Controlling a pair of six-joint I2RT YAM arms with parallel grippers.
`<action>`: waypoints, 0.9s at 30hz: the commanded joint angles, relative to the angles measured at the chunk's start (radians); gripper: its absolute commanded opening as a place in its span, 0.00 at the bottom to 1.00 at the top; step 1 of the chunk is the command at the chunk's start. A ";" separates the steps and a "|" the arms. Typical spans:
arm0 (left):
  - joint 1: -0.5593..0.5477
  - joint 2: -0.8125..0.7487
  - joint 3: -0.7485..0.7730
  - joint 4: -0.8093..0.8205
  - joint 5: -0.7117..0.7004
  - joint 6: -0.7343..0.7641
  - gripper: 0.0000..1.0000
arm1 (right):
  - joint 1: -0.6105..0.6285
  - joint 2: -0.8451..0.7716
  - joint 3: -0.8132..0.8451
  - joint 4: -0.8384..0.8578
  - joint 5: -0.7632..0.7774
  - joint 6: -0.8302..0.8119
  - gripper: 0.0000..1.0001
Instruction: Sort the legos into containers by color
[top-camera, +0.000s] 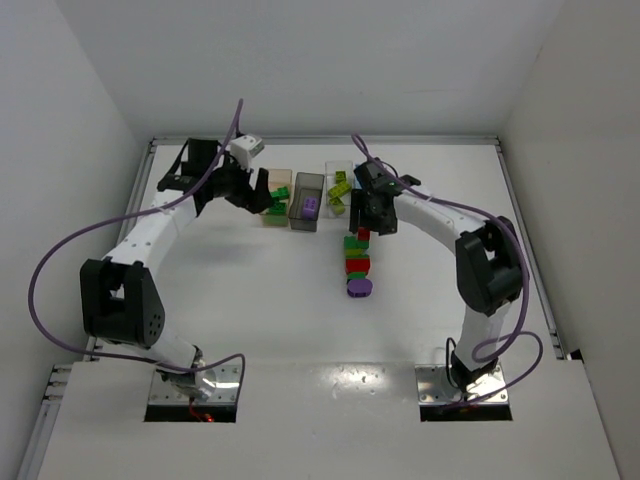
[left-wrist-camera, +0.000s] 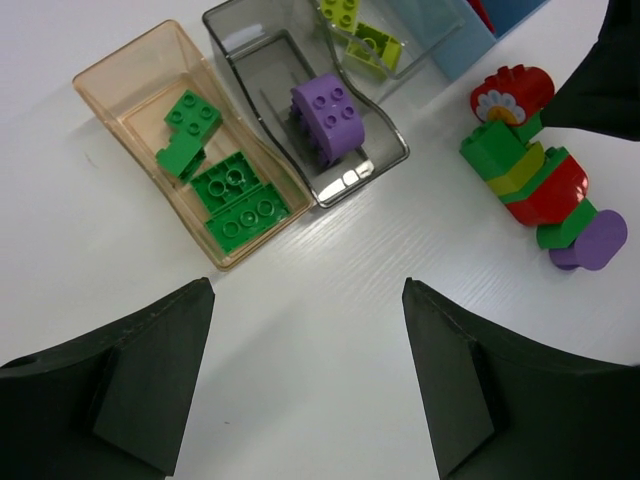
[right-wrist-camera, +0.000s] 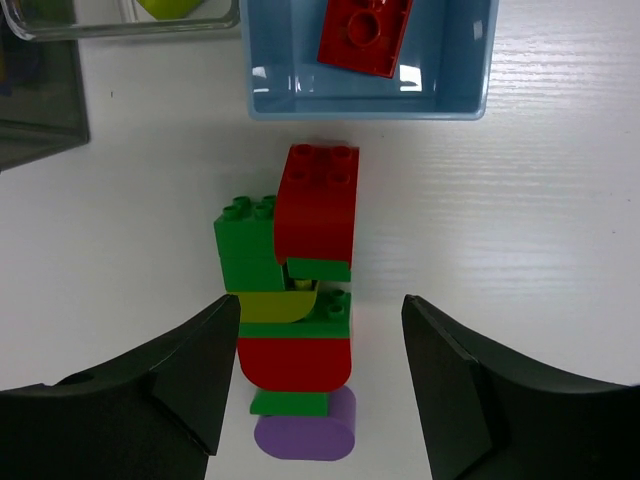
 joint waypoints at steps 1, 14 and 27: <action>0.029 -0.028 -0.009 0.034 0.012 0.002 0.83 | 0.008 0.019 0.055 0.043 0.001 0.010 0.66; 0.077 0.021 0.000 0.034 0.049 0.011 0.83 | -0.010 0.118 0.119 0.061 0.010 -0.009 0.59; 0.086 0.060 0.009 0.034 0.058 0.011 0.82 | -0.028 0.119 0.069 0.061 0.020 -0.009 0.32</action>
